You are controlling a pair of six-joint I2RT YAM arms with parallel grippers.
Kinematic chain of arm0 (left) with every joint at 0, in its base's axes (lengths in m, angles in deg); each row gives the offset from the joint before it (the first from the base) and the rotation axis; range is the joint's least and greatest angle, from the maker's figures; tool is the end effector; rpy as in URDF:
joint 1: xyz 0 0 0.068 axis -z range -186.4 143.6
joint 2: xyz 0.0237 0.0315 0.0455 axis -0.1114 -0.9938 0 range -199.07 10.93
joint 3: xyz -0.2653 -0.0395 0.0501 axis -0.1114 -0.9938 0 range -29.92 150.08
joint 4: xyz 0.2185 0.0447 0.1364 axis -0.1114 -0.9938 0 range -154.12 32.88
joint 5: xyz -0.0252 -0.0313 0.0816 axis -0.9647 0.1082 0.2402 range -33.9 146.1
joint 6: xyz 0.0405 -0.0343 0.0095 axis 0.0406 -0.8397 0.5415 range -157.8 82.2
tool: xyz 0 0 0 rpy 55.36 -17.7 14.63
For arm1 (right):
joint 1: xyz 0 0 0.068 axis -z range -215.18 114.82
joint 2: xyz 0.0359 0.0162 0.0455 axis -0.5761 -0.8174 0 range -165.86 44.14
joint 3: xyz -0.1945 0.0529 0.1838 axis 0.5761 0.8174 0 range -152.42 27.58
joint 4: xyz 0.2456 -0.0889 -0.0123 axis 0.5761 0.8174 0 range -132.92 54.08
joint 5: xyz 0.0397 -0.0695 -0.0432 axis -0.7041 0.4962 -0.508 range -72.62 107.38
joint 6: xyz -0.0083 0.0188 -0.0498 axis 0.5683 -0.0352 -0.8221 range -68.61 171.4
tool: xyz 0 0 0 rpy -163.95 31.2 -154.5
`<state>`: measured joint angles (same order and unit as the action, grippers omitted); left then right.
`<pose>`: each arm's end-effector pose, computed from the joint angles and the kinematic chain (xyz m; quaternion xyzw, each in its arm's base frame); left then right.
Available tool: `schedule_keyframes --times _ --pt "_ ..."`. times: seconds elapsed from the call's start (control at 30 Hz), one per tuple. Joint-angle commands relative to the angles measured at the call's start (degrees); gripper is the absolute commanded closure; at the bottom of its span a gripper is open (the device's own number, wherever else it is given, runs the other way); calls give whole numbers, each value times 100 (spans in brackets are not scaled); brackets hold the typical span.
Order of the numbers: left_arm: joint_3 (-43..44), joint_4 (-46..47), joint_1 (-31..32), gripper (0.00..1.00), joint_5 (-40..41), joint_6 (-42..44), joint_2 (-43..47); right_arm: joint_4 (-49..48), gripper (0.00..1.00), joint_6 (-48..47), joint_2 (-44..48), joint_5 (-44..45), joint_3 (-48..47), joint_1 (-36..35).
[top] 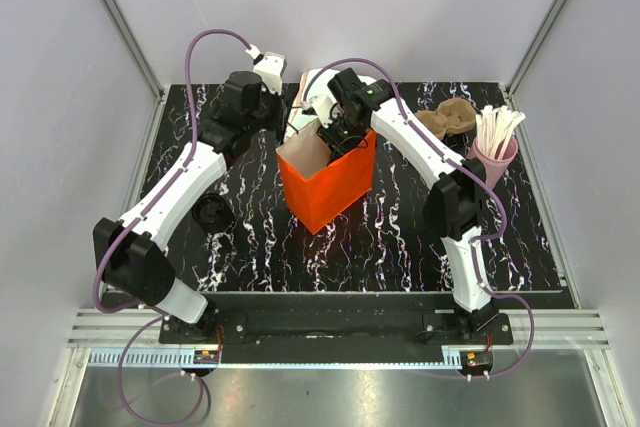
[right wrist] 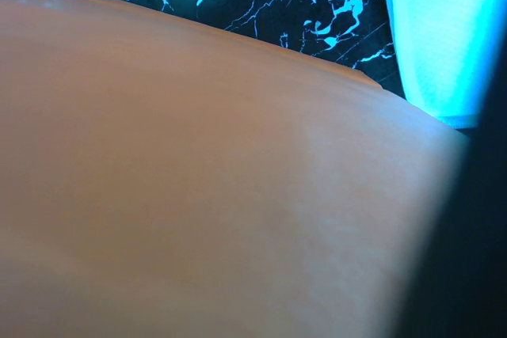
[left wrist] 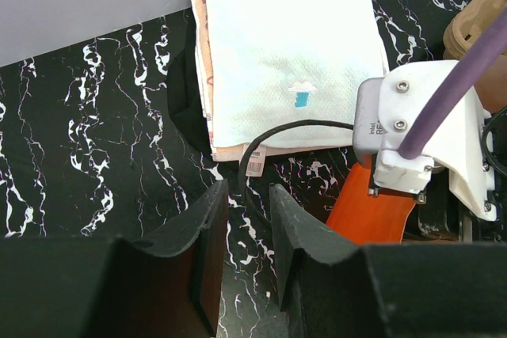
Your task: Pack the takeout coffee
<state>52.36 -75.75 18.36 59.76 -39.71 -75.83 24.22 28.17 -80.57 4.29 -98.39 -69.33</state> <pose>0.3232 -0.1466 0.3748 0.1479 0.8210 -0.1011 0.5421 0.3748 0.2640 0.2967 -0.4873 0.8408 0.1307 0.1961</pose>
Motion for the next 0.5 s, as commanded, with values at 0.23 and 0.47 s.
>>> schedule_keyframes --times 0.23,0.47 --pt "183 149 21 69 -15 -64 89 80 47 -68 517 25 -68 -57" --pt "192 132 21 69 -23 -46 80 265 20 -95 614 104 -366 -57"
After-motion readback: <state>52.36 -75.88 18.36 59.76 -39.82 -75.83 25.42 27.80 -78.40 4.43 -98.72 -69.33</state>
